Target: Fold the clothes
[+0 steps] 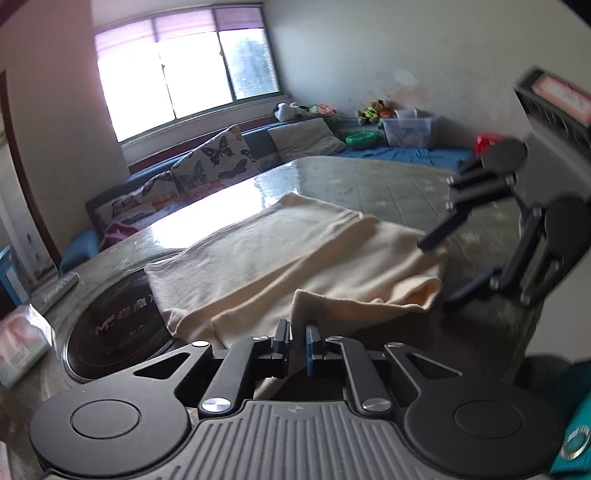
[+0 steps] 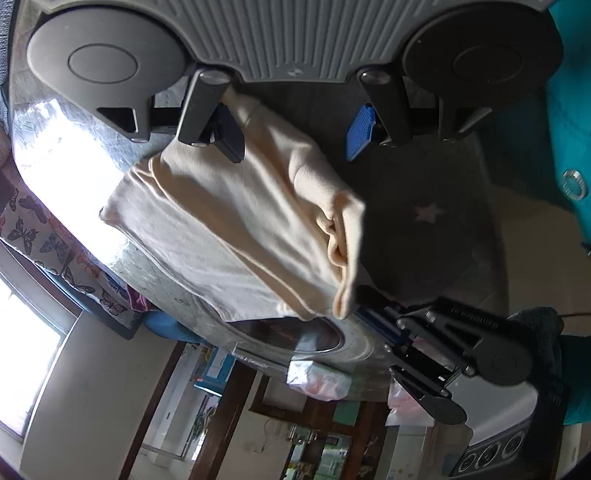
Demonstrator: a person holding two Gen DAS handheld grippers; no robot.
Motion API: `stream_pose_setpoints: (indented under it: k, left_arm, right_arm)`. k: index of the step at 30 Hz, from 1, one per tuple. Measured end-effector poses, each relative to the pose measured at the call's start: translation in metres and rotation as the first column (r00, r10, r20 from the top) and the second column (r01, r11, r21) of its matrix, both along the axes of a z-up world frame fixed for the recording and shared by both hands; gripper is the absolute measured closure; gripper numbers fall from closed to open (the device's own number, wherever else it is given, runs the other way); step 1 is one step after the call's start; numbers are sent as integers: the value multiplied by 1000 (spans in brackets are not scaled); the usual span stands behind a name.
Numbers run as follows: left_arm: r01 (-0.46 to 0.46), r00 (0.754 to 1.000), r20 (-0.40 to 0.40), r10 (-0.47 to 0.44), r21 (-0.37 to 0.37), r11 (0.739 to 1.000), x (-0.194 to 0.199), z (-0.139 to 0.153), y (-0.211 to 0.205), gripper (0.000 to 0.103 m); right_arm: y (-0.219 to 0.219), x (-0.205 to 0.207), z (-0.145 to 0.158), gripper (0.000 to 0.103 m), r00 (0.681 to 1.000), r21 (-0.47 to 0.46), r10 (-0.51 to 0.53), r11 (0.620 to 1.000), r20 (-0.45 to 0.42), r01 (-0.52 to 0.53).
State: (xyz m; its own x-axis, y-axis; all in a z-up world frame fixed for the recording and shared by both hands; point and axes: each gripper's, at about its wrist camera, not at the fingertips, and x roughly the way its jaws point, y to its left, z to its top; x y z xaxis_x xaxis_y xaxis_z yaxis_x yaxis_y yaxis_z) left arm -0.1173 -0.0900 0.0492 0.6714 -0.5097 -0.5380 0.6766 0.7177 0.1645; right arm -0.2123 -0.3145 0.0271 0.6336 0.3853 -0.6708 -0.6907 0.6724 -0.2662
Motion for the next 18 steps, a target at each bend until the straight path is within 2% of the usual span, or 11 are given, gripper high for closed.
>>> stream_pose_setpoints:
  k: [4,6,7,13,15,18]
  left_arm:
    - [-29,998,-64,25,-59,998,23,6,1,95]
    - [-37,997,-73,32,-65,997,29,5,1,94]
    - [-35,997,-72,31,-62,997,30,5,2,94]
    - [-31,998,-52,29,-30,999,11,-1,18,86]
    - [-35,998,-46,35,-12,999,3,-4,23,71]
    - [-42,999,7,41,56,998,-5,-12,23,66]
  right_arm:
    - [3,15,-1,53,1000,51,-22,998,-3,22]
    - [2,25,0,72,998,93,-33,995,-47,38]
    - [2,30,1,85,997,112,-42,992,-68,49]
    - [-13,57,22,91,981,243,-93,961,-168,132]
    - [-16,62,26,91,979,260,-100,955,-176,144]
    - [-18,65,30,91,980,271,-105,951,-170,149]
